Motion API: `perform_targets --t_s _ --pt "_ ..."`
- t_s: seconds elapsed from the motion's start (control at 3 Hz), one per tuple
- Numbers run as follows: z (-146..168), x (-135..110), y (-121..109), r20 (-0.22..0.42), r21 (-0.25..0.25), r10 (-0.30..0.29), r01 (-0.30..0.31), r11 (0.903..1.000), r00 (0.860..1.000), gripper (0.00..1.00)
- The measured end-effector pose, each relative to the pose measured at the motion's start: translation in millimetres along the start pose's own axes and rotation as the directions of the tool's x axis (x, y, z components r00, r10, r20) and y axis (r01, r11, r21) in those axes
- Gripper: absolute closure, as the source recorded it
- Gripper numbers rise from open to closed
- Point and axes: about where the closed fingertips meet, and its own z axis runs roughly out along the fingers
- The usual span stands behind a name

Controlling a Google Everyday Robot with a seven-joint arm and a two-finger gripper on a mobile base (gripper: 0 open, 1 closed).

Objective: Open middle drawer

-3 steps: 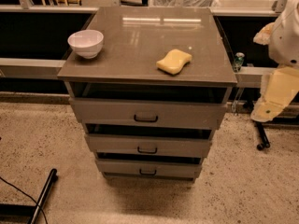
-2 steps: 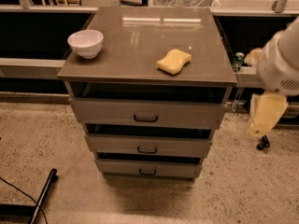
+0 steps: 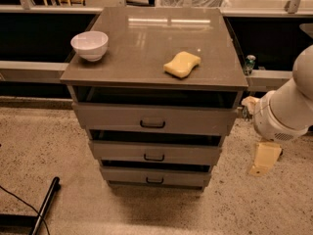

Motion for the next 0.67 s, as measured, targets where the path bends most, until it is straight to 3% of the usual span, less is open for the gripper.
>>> perform_targets --t_s 0.33,0.67 --pt "-0.8 -1.9 0.0 0.006 0.002 -0.014 0.014 0.9999 1.0 0.0" --pt "23.9 -2.4 -2.2 0.054 0.008 0.016 -0.017 0.9998 0.998 0.0"
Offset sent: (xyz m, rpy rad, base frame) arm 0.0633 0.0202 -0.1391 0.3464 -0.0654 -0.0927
